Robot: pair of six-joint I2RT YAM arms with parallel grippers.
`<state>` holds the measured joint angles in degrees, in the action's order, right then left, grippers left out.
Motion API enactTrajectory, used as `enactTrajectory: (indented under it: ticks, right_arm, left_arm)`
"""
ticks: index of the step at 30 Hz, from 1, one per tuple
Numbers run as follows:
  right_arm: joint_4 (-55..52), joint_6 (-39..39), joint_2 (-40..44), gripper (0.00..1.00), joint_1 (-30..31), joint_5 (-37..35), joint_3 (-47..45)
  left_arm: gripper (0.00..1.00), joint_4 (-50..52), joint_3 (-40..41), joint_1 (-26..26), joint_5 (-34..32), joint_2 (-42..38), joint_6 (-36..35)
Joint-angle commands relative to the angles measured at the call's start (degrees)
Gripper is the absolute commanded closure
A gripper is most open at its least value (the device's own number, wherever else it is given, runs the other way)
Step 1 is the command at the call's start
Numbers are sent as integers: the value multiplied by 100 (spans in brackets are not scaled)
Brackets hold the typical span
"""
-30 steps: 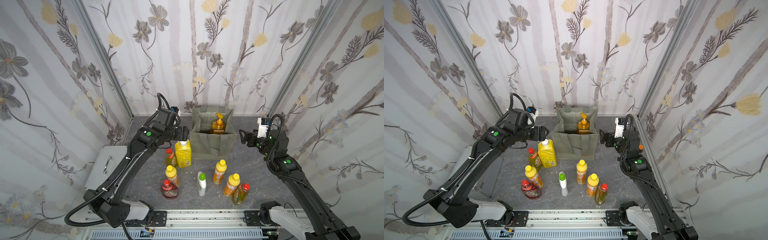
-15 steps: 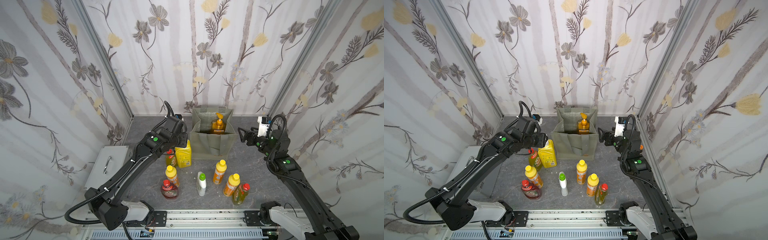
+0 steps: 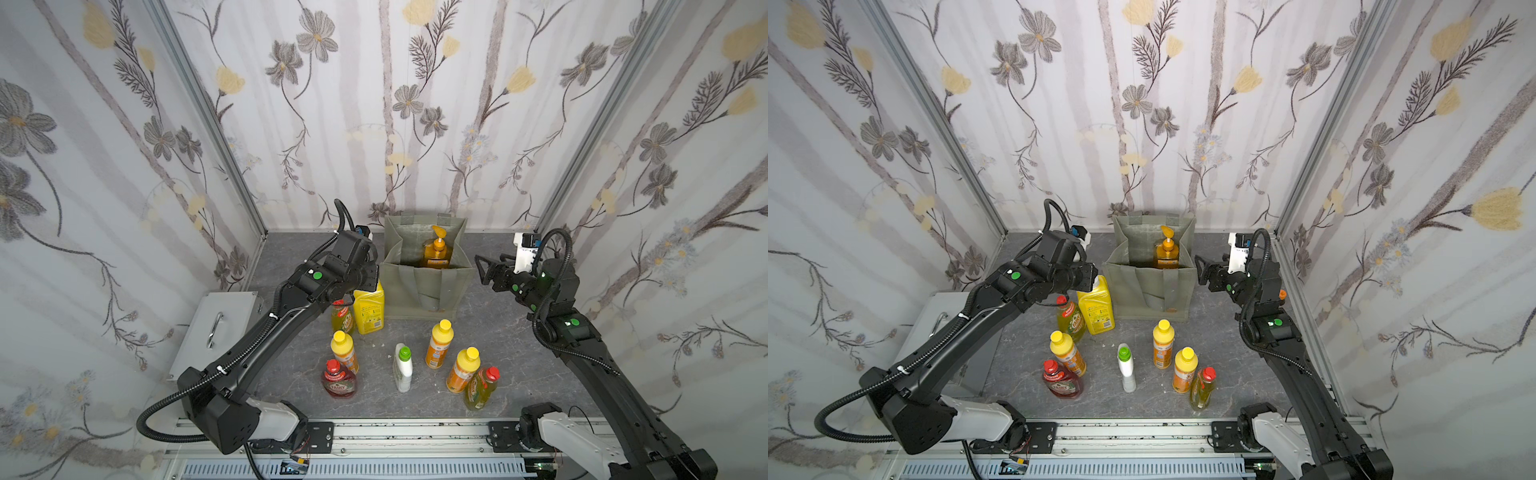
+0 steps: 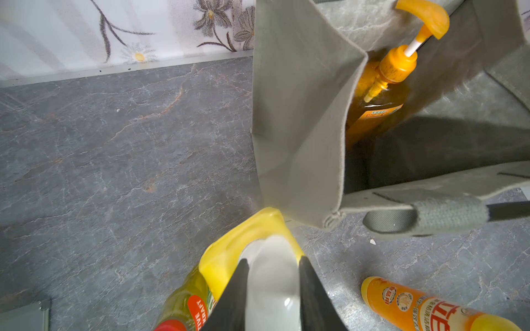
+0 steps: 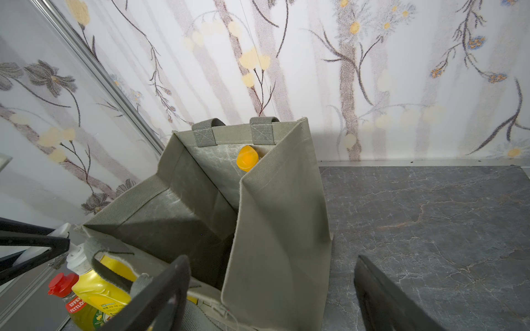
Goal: Pack dish soap into the shopping bag
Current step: Adjust the bottle of dish soap at the center of the board.
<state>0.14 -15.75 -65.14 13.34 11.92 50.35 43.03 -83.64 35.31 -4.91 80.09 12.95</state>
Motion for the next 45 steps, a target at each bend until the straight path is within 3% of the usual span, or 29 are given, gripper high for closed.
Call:
enactTrajectory:
  ticks: [1,12,20,36,45]
  right_arm:
    - [259,45,-42,11,2,55,28]
    - [267,61,-206,12,1,94,45]
    - [257,54,-323,12,1,205,89]
    - [206,72,-350,12,-1,221,116]
    - [206,89,-357,12,-2,216,116]
  left_arm:
    - [68,-202,-4,-2,0,97,-174]
    - [91,-172,75,-5,-19,44,-196]
    - [100,-84,-141,-4,204,-261,-146]
    - [100,17,-1109,-4,675,-319,-110]
    - [100,-670,-225,-4,293,-390,-218]
